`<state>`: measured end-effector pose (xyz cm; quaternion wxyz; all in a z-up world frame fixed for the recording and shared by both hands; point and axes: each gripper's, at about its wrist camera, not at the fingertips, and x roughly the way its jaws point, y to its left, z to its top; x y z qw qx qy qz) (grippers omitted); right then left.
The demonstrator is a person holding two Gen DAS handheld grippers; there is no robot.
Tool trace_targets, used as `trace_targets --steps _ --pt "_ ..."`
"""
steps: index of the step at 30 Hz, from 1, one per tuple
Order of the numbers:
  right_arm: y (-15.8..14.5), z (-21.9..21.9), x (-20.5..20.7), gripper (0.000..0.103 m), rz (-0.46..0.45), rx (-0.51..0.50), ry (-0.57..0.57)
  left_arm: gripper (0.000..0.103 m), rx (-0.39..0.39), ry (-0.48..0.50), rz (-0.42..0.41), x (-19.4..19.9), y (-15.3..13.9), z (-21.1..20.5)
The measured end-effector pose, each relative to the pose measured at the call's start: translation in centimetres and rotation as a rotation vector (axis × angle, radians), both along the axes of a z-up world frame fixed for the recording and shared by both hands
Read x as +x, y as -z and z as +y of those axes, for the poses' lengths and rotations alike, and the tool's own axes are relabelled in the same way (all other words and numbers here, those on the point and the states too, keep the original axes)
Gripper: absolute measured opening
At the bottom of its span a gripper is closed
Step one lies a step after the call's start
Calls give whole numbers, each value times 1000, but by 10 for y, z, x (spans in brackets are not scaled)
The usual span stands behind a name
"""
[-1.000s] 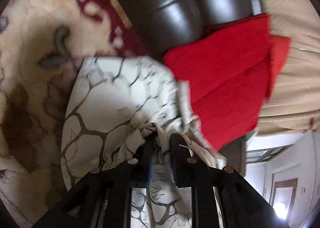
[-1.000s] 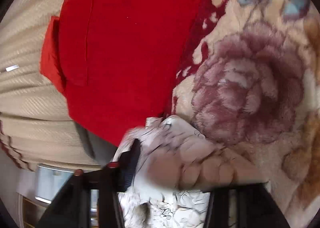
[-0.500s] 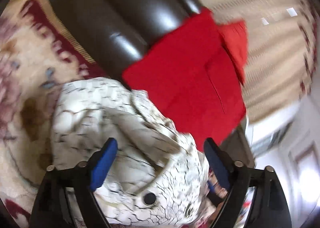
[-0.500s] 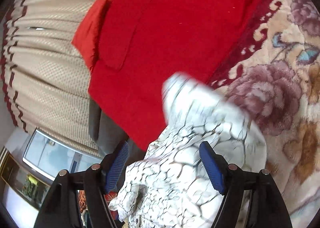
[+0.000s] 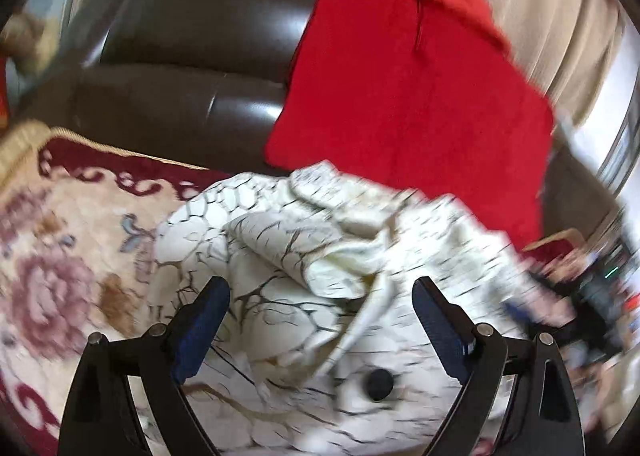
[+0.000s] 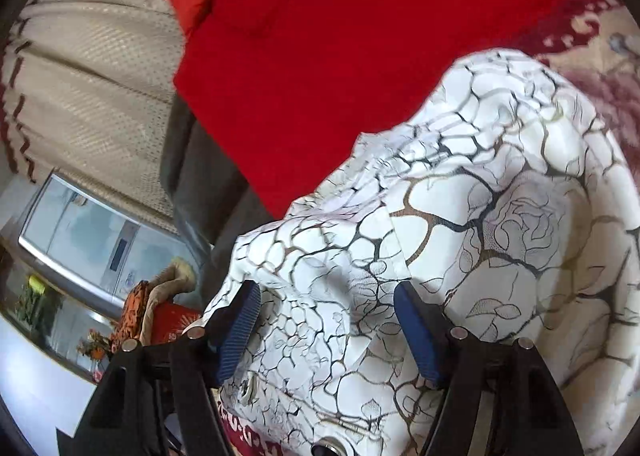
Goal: Fold large clothes
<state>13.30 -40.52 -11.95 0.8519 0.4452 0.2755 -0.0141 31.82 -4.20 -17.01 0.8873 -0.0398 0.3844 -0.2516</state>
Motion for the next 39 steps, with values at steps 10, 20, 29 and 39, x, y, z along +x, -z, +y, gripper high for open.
trace_targets --steps 10,20,29,39 --pt "3 -19 -3 71 -6 35 65 36 26 -108 80 129 -13 -22" --pt "-1 -39 -12 71 -14 41 98 85 34 -205 33 80 -31 47" --pt "-11 -55 -43 71 -33 -4 174 85 21 -166 228 46 20 68" --pt "-11 -112 -85 72 -39 50 393 6 136 28 240 55 30 12"
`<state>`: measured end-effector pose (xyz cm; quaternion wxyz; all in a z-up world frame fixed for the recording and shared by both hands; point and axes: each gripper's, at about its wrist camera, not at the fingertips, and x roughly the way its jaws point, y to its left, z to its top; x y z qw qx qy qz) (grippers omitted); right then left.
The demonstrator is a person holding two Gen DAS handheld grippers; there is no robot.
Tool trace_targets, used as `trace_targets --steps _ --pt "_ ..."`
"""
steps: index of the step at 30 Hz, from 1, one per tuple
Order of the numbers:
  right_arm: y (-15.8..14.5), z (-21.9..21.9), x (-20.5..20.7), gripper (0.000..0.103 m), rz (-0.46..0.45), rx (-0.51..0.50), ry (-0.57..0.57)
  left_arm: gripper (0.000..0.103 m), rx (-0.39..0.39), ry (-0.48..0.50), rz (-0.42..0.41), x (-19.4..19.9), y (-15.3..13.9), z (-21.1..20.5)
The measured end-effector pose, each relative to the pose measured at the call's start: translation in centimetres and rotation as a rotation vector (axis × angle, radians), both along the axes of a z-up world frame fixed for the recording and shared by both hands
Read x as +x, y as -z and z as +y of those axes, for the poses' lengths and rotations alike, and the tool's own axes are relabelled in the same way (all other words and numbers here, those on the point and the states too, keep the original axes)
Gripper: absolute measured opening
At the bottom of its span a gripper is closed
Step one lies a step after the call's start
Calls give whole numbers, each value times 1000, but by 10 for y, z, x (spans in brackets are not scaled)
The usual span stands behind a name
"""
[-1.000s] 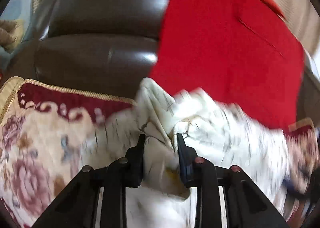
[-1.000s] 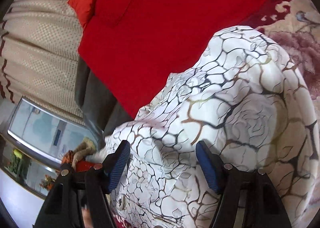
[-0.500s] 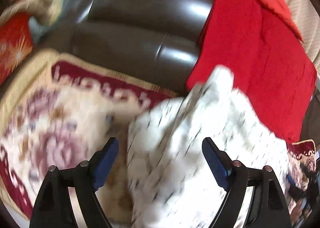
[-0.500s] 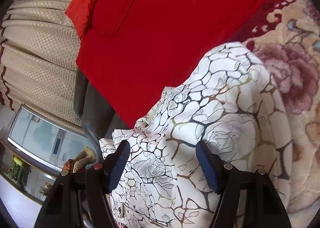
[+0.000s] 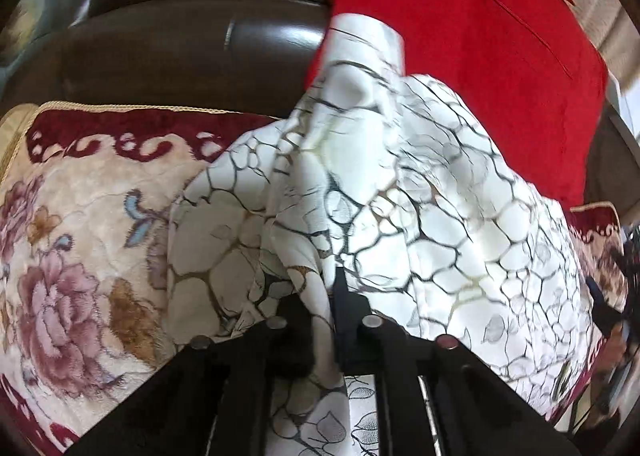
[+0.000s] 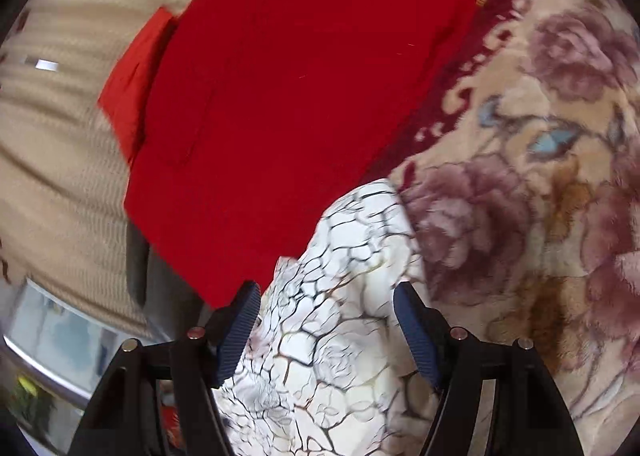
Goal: Fold large clothes
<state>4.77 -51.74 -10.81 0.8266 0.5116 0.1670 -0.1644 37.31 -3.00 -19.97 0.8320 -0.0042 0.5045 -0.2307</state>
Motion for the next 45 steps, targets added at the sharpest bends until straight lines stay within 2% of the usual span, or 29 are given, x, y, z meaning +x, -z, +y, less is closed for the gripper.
trace_targets --steps 2,5,10,12,14,16,18,19,21,23,25,26,27,28,29,32,35,37,38,40,43,45 --pt "3 -1 4 72 7 30 -11 5 -28 -48 -23 -7 -6 12" --pt "4 4 12 72 31 14 -41 5 -68 -123 -52 -21 -18 40" --pt "-4 26 26 72 34 -47 -111 5 19 -155 -104 -49 -23 69" --pt "-4 34 31 72 37 -65 -140 6 10 -138 -90 -45 -15 73" --pt "-2 43 40 72 65 -81 -172 13 -23 -128 -72 -38 -6 74" --pt "5 46 50 72 134 -80 -190 37 -29 -194 -29 -32 -6 81" --pt "13 46 53 73 173 -62 -190 44 -78 -251 -29 -30 -14 91" --pt "13 45 52 73 167 -57 -184 45 -102 -281 -50 -31 -23 98" --pt "6 47 45 73 139 -81 -172 48 -102 -299 -125 -42 -43 101" --pt "-3 52 40 73 105 -126 -184 58 -50 -270 -221 -56 -63 90" --pt "-13 65 40 70 74 -182 -227 66 -16 -214 -281 -62 -73 72" --pt "-16 73 42 62 71 -221 -247 68 8 -183 -304 -64 -75 60" --pt "-21 85 46 46 82 -282 -275 72 45 -157 -324 -64 -76 48" --pt "-23 95 52 40 98 -326 -301 73 98 -137 -345 -63 -75 35" --pt "-23 108 60 39 122 -368 -339 73 144 -131 -351 -55 -70 26" --pt "-17 130 79 39 160 -398 -385 73 209 -125 -278 -24 -51 10" --pt "-6 135 100 39 218 -392 -407 73 293 -193 -192 9 -20 13" --pt "13 133 123 38 310 -358 -428 76 350 -221 -115 25 8 21" --pt "26 131 133 37 370 -339 -429 76 327 -225 -81 27 18 27" --pt "39 128 144 37 414 -317 -439 76 251 -256 -42 26 29 41" --pt "30 136 140 39 398 -345 -444 76 196 -277 -52 13 20 53" --pt "24 140 133 39 380 -346 -442 76 188 -294 -81 1 12 59"
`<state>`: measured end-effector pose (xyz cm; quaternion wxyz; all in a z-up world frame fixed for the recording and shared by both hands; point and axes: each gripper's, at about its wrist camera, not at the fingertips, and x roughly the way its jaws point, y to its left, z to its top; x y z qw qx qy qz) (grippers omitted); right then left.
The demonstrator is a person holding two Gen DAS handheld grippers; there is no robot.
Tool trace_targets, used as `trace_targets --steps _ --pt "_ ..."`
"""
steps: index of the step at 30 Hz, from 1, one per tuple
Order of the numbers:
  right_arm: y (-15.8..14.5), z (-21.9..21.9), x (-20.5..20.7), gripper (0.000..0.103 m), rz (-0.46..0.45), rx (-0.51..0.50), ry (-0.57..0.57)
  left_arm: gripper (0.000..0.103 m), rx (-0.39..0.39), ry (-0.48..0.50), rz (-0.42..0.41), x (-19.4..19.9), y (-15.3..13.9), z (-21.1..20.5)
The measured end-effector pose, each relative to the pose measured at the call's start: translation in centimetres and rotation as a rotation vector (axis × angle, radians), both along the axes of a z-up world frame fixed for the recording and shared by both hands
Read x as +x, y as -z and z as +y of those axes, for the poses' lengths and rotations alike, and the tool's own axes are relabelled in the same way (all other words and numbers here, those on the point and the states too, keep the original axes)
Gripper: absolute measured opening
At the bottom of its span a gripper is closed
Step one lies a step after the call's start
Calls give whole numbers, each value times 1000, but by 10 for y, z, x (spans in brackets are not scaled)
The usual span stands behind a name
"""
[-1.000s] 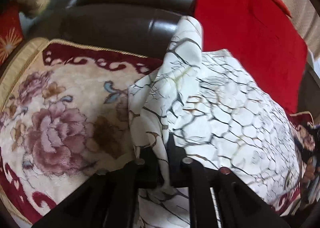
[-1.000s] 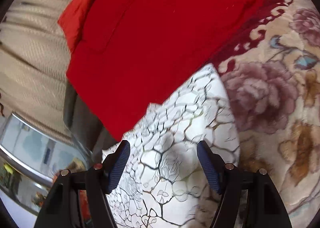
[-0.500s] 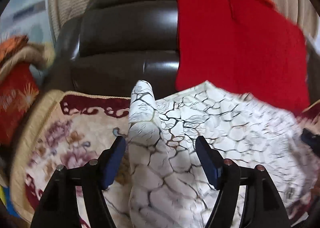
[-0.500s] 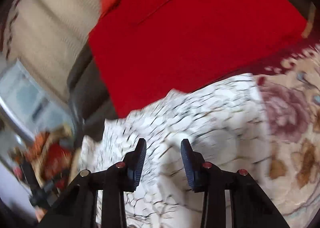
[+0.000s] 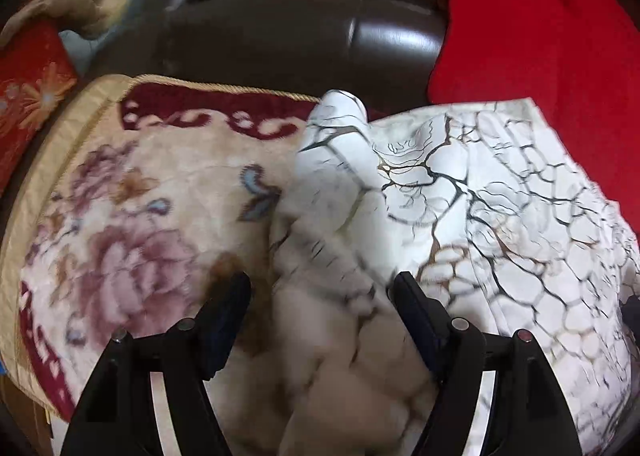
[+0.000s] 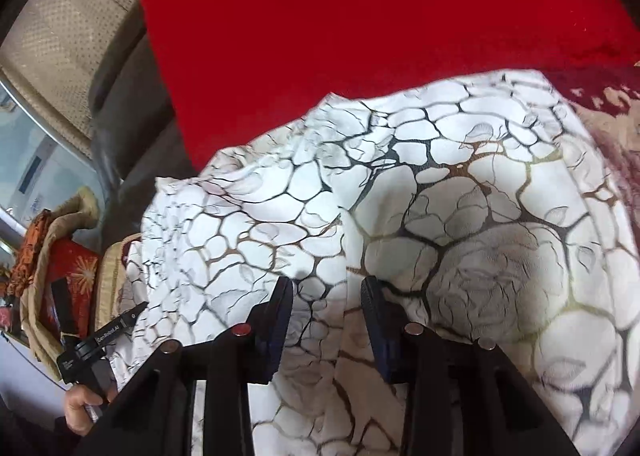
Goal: Fold large clothes
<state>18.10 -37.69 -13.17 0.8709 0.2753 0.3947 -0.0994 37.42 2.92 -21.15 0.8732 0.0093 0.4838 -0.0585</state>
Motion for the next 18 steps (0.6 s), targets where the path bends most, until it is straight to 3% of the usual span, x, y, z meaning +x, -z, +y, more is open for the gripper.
trace_targets --steps 4,8,14,18 --pt "-15 -5 -30 40 -50 1 33 76 -65 23 -114 -52 -31 5" --pt "-32 -8 -70 41 -79 -34 59 85 -67 39 -179 -86 -39 -2" --pt "-18 -4 -111 42 -9 -62 69 91 -6 63 -36 -78 10 -20" --pt "-16 -2 -113 42 0 -87 54 99 -146 -24 39 -70 22 -1"
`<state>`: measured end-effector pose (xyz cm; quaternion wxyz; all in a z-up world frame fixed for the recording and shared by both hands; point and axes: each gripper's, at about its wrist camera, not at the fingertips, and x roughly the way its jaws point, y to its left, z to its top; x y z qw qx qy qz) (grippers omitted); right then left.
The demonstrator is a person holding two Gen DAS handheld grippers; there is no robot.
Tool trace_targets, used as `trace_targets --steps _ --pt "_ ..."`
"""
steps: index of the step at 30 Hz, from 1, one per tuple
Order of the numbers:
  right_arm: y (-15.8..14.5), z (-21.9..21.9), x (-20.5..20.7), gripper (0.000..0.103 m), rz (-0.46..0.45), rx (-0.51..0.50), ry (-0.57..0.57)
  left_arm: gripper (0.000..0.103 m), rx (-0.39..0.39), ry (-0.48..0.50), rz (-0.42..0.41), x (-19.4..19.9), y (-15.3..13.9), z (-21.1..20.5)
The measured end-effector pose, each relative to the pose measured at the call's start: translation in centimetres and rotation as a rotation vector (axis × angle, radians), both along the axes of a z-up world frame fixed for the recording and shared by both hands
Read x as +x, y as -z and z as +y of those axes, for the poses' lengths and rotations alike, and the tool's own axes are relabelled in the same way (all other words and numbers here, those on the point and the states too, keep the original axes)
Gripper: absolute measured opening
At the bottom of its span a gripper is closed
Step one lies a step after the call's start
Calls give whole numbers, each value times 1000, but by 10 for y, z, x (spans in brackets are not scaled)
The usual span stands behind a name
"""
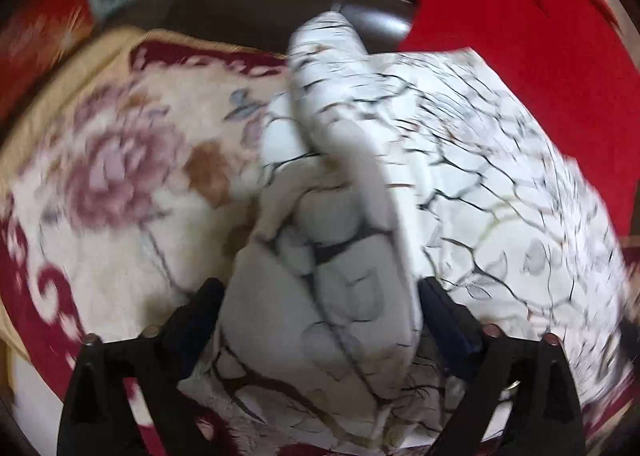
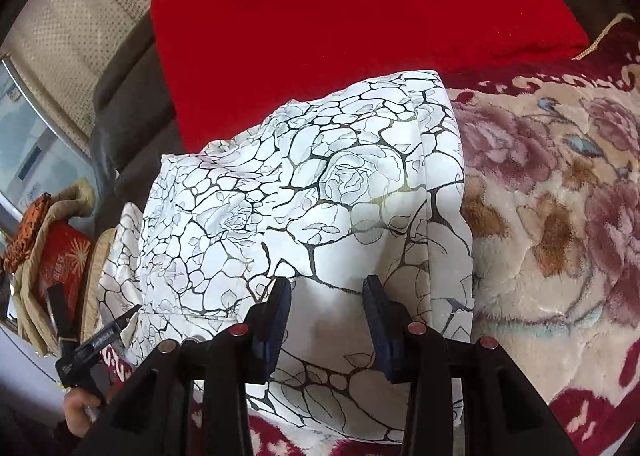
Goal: Fold large clothes
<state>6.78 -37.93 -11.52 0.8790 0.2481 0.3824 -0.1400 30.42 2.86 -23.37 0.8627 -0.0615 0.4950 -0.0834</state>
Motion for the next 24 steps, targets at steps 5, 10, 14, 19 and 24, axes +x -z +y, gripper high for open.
trace_targets --steps 5,10,14,19,24 --pt "-14 0 -10 42 -74 6 37 99 39 34 -125 -11 -18 1" --pt "-4 -6 3 50 -45 16 67 99 150 61 -207 -14 -23 -3" --pt "-2 -4 13 51 -25 3 74 99 123 70 -121 -5 -13 -4" --pt "-17 -9 21 51 -118 4 86 99 135 19 -266 -10 -37 -2" --pt "-19 -32 42 51 -147 -3 133 99 185 -54 -259 10 -30 -2"
